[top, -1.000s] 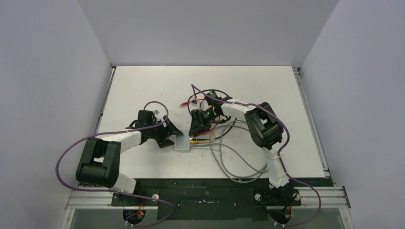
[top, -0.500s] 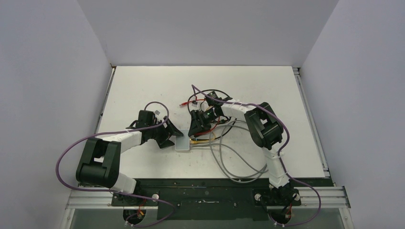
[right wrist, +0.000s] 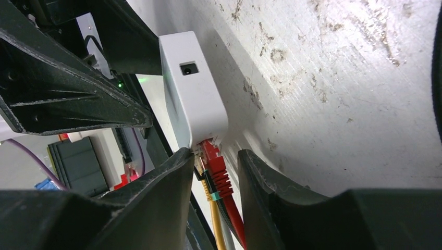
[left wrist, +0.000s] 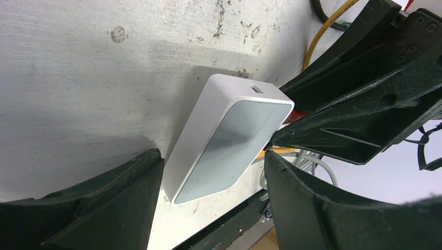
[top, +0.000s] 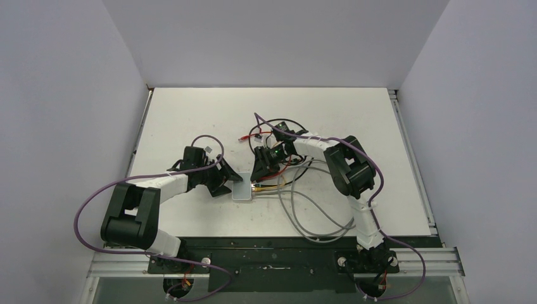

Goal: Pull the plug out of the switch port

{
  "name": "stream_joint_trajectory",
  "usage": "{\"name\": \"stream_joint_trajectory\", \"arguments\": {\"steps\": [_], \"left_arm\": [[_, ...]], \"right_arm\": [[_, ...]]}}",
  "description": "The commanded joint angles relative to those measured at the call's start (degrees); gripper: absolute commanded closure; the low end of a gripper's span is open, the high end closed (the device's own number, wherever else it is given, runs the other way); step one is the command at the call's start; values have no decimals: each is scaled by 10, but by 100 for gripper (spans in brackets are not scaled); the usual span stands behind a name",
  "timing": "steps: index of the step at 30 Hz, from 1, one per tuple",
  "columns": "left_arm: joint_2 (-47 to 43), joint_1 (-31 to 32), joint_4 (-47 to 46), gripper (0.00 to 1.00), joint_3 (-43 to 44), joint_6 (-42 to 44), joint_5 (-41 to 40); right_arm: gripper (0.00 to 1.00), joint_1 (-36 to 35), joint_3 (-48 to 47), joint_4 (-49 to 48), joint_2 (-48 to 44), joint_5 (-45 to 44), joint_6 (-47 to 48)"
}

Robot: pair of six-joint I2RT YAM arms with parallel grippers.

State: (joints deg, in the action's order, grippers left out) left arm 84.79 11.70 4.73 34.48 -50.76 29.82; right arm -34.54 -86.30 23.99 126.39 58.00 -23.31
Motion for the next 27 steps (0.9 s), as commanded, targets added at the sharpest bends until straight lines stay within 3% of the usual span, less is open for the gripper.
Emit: {"name": "stream_joint_trajectory", "arguments": {"steps": [1,9,12,18,23,27], "left_arm": [[-12,4,-3,32,18,10,-3],[-18,5,10,30,20,18,-9],[-24,8,25,21,23,28,-19],[-61,46,140,0,71,96,-117],[-84,117,225,4,118,152,-217],[-87,149,245,4,124,178,-258]], "right_arm": [[60,-1,0,-25,-33,15,-1],[66,1,-1,-31,-40,14,-4],[66,2,0,-31,-43,14,-5],[57,3,3,-33,-47,9,-8],[51,4,3,-32,-49,8,-9],[40,5,3,-31,-49,5,-9]]}}
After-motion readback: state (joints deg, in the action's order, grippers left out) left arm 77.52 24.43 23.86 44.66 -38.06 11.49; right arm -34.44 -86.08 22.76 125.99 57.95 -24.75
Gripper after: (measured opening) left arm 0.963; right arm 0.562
